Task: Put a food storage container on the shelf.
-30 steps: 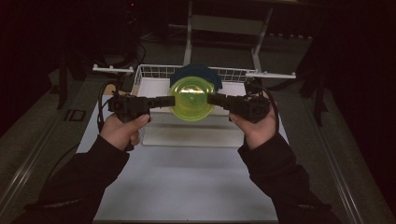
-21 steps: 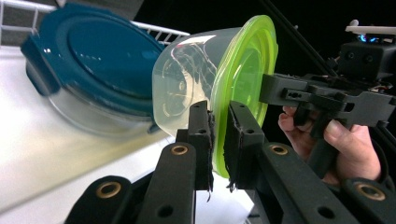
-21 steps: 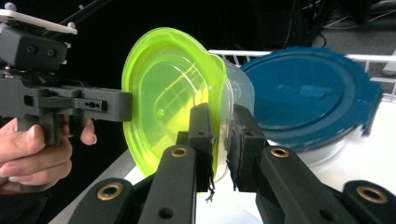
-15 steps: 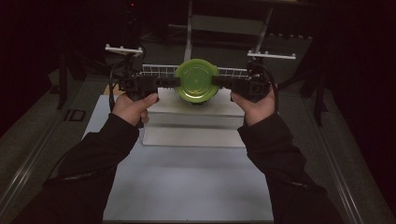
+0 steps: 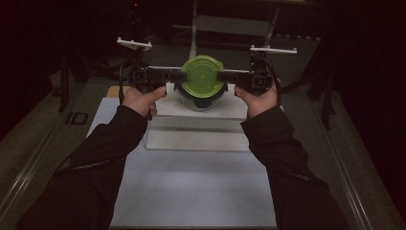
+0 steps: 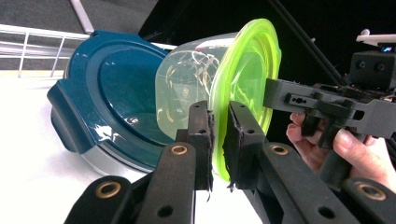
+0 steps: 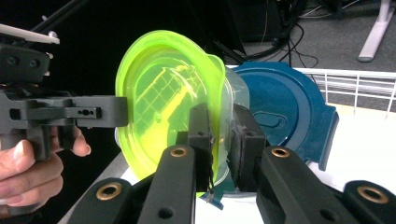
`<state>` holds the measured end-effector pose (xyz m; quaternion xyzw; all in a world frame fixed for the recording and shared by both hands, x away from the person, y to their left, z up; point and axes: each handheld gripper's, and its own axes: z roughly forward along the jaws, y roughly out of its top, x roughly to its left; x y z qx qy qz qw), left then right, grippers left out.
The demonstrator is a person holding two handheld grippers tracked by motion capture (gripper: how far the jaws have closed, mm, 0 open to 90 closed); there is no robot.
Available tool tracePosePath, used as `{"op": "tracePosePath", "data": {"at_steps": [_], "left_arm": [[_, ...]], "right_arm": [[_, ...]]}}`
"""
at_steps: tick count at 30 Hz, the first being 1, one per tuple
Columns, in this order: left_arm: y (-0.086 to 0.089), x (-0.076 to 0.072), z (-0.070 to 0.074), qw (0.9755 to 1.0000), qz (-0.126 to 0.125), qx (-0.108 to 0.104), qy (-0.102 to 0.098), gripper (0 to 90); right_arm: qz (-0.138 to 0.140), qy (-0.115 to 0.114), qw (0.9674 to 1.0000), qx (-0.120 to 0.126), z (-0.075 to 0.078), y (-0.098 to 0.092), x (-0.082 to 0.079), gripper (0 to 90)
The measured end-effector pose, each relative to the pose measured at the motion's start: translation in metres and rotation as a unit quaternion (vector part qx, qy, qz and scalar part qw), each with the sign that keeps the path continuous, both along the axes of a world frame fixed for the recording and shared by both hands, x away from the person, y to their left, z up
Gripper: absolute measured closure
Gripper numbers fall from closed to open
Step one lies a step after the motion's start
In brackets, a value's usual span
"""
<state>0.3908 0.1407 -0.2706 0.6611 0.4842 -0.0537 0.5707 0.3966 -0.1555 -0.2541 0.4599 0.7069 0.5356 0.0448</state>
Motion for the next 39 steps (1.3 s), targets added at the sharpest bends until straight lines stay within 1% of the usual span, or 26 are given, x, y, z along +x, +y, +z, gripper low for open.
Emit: {"op": "tracePosePath", "data": {"at_steps": [2, 5, 6, 7, 10, 11, 14, 16, 19, 21, 23, 24, 26, 27, 30, 32, 35, 36, 37, 39], "left_arm": [[0.001, 0.002, 0.0, 1.0, 0.0, -0.003, 0.002, 80.2], [0.002, 0.006, -0.001, 0.9999, 0.001, -0.01, 0.011, 79.5], [0.002, 0.007, -0.001, 0.9999, 0.004, -0.011, 0.011, 79.2], [0.001, 0.007, 0.0, 0.9999, 0.005, -0.011, 0.011, 78.9], [0.0, 0.01, -0.001, 0.9999, 0.011, -0.01, 0.008, 75.7], [-0.001, 0.011, -0.002, 0.9998, 0.014, -0.012, 0.01, 74.8], [-0.002, 0.016, -0.004, 0.9997, 0.017, -0.011, 0.017, 72.4], [-0.003, 0.018, -0.006, 0.9996, 0.014, -0.016, 0.017, 71.3], [-0.004, 0.021, -0.006, 0.9996, 0.018, -0.019, 0.014, 70.3], [-0.003, 0.022, -0.005, 0.9995, 0.021, -0.021, 0.013, 70.2], [-0.003, 0.023, -0.005, 0.9994, 0.023, -0.021, 0.014, 69.7], [-0.003, 0.024, -0.005, 0.9994, 0.025, -0.019, 0.014, 67.3], [-0.003, 0.026, -0.005, 0.999, 0.035, -0.022, 0.017, 63.6], [-0.004, 0.026, -0.004, 0.9989, 0.037, -0.024, 0.017, 63.5], [-0.007, 0.028, -0.003, 0.999, 0.04, -0.013, 0.014, 59.4], [-0.009, 0.029, -0.003, 0.9992, 0.039, -0.007, 0.011, 57.7], [-0.01, 0.029, -0.002, 0.999, 0.043, -0.006, 0.01, 52.0], [-0.008, 0.03, -0.002, 0.9989, 0.046, -0.012, 0.007, 52.0], [-0.008, 0.03, -0.001, 0.9989, 0.046, -0.011, 0.005, 51.9], [-0.007, 0.029, 0.0, 0.9989, 0.046, -0.013, 0.003, 49.6]], "right_arm": [[0.001, 0.007, 1.0, 0.007, 0.0, 0.0, 0.002, 80.3], [0.0, 0.01, 0.9999, 0.006, 0.001, 0.001, 0.004, 80.0], [0.0, 0.016, 0.9998, 0.011, 0.001, 0.001, 0.005, 79.9], [-0.003, 0.019, 0.9997, 0.011, 0.001, 0.001, 0.006, 79.6], [-0.011, 0.019, 0.9998, 0.004, 0.003, 0.003, 0.007, 78.7], [-0.011, 0.017, 0.9998, -0.001, 0.003, 0.004, 0.007, 77.5], [-0.016, 0.023, 0.9996, -0.007, 0.004, 0.005, 0.011, 75.0], [-0.017, 0.031, 0.9994, -0.004, 0.003, 0.005, 0.014, 72.8], [-0.022, 0.035, 0.9992, -0.001, 0.003, 0.004, 0.019, 72.0], [-0.023, 0.038, 0.999, -0.002, 0.003, 0.004, 0.022, 71.4], [-0.023, 0.044, 0.9987, -0.006, 0.004, 0.004, 0.026, 68.3], [-0.025, 0.046, 0.9986, -0.007, 0.004, 0.004, 0.027, 68.1], [-0.029, 0.046, 0.9985, -0.012, 0.005, 0.005, 0.03, 66.9], [-0.033, 0.044, 0.9984, -0.012, 0.004, 0.006, 0.032, 66.9], [-0.043, 0.037, 0.998, -0.027, 0.005, 0.009, 0.034, 66.6], [-0.042, 0.038, 0.9981, -0.027, 0.005, 0.01, 0.036, 61.7], [-0.043, 0.035, 0.9981, -0.028, 0.006, 0.011, 0.036, 58.4], [-0.044, 0.033, 0.9981, -0.028, 0.006, 0.012, 0.036, 58.3], [-0.044, 0.033, 0.9981, -0.029, 0.006, 0.012, 0.036, 57.8], [-0.046, 0.025, 0.9983, -0.026, 0.006, 0.012, 0.036, 53.3]]}}
